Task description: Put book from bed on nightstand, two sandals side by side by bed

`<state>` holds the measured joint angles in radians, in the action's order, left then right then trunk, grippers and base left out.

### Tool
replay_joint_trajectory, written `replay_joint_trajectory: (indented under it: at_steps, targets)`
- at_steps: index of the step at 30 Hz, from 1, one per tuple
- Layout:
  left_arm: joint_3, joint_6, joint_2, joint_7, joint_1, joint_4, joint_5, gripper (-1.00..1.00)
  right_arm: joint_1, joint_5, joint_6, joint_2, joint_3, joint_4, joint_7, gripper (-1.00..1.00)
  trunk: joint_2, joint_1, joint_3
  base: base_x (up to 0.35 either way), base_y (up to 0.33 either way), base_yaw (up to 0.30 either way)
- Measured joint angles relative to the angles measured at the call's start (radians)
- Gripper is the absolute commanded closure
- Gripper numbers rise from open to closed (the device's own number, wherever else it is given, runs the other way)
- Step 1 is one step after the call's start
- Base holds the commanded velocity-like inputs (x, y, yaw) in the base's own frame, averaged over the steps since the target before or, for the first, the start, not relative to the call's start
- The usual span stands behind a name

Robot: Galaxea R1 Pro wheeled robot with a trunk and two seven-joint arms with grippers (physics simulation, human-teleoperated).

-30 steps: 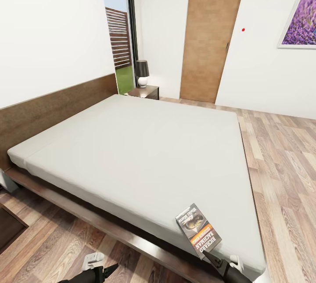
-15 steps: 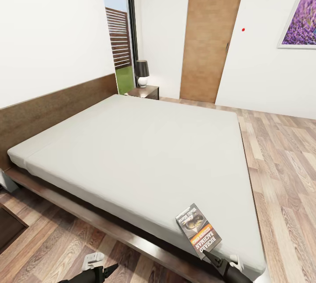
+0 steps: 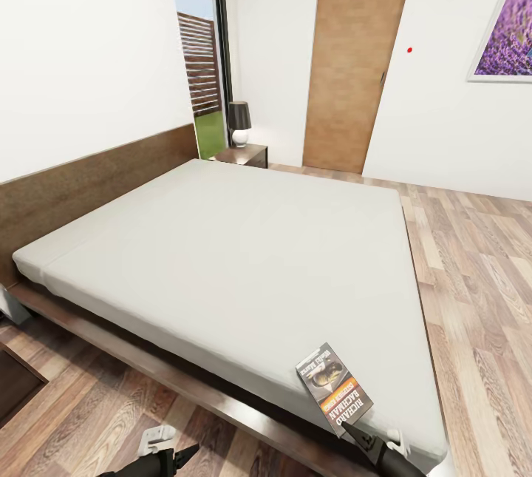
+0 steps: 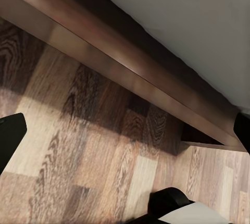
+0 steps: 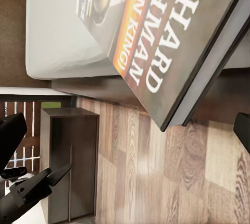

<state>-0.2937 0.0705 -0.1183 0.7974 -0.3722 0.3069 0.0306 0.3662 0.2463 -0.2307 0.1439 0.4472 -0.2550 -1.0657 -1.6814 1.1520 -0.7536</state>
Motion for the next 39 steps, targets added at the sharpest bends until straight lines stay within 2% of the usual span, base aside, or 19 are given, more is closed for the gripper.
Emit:
replay_joint_trajectory:
  at_steps: [11,18,22,39]
  targets:
    - [0.0,0.0,0.0,0.0,0.0,0.0,0.0,-1.0,0.0,0.0,0.0,0.0,0.0,0.0,0.0,-1.0,-0.077,0.042,-0.034,0.0,0.0,0.0]
    - [0.001,0.0,0.0,0.0,0.0,0.0,0.0,-1.0,0.0,0.0,0.0,0.0,0.0,0.0,0.0,-1.0,-0.077,0.042,-0.034,0.0,0.0,0.0]
    - [0.002,0.0,0.0,0.0,0.0,0.0,0.0,-1.0,0.0,0.0,0.0,0.0,0.0,0.0,0.0,-1.0,-0.105,0.057,-0.047,0.0,0.0,0.0]
    - [0.001,-0.001,0.0,0.0,0.0,-0.001,0.0,-1.0,0.004,0.003,-0.001,0.0,0.001,-0.01,0.0,-1.0,-0.105,0.058,-0.047,0.0,0.0,0.0]
